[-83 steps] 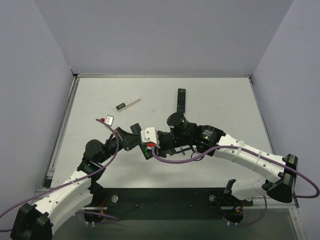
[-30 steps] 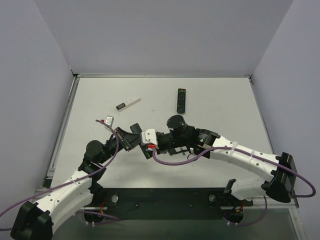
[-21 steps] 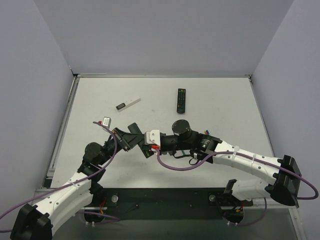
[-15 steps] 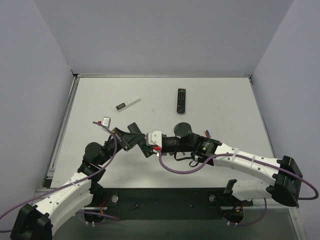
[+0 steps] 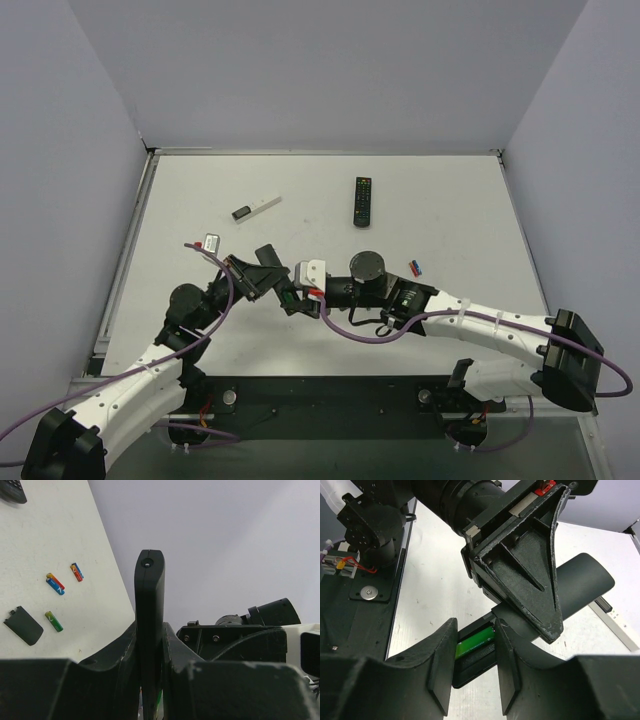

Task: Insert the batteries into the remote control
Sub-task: Load the battery into the remote control.

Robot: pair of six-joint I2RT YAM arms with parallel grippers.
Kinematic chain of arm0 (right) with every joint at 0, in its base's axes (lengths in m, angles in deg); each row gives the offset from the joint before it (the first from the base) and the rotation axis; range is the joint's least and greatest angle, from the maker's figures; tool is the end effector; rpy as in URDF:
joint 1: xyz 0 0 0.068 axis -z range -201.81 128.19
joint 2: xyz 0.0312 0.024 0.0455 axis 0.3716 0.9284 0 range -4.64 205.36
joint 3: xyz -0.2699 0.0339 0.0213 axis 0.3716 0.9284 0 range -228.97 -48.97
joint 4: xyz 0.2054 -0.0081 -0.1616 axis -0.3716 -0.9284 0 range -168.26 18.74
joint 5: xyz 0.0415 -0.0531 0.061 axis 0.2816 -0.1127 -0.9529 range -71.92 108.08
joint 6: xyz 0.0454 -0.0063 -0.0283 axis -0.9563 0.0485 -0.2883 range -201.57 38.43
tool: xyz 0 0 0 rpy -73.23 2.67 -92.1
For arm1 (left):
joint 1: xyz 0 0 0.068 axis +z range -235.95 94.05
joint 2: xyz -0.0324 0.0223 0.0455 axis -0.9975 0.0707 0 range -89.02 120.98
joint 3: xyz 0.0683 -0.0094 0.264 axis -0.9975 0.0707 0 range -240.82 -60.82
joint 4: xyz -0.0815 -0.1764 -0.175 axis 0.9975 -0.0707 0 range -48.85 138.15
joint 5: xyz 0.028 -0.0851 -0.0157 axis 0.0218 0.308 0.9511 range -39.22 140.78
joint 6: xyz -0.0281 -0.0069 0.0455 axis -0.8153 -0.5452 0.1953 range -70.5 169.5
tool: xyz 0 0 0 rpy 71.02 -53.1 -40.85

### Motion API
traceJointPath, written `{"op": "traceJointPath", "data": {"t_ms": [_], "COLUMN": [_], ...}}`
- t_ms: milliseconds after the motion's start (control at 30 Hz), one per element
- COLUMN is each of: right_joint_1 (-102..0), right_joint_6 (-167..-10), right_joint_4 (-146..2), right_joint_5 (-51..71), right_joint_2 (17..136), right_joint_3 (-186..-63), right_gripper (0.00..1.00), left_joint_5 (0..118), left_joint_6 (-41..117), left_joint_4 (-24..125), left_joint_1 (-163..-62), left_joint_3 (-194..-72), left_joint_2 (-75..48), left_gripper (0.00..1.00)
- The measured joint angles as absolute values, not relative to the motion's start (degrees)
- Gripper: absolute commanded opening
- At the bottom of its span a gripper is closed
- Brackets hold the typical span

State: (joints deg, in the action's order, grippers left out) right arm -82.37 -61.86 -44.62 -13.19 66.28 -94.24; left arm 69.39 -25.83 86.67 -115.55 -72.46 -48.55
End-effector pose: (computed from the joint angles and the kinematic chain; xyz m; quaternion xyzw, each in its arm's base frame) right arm 0.1240 0.2572 0.3129 -0.5821 0.3922 0.4167 0.5777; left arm 0.1412 -0.0933 0.2374 -0.1333 0.6344 -0.6616 0.3769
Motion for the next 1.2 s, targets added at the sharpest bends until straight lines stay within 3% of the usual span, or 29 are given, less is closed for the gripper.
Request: {"op": "traceJointPath", "data": {"t_ms": [267, 733, 1200], "right_joint_1": [-84.9, -90.5, -94.8], "right_joint_6": [-63.7, -58.5, -59.3], "right_joint_4": [-40.0, -33.4, -40.2], "right_joint_5": [-9.6, 3.4, -4.4], "right_joint_2": [68.8, 69.5, 75.1], "right_joint_3": [-92.8, -89.5, -87.9], "right_gripper": [0.36, 0.37, 0.41], "left_joint_5": [68.9, 67.2, 67.7], "left_joint_6": [-25.0, -25.1, -29.9], "left_joint_4": [86.3, 85.1, 94.5], "left_joint_1": [-115.1, -114.9, -116.3], "left_joint_3": [-71.6, -71.5, -72.0], "left_joint_2": [-48.5, -48.0, -47.8], "left_gripper": [0.00, 0.00, 0.00]}}
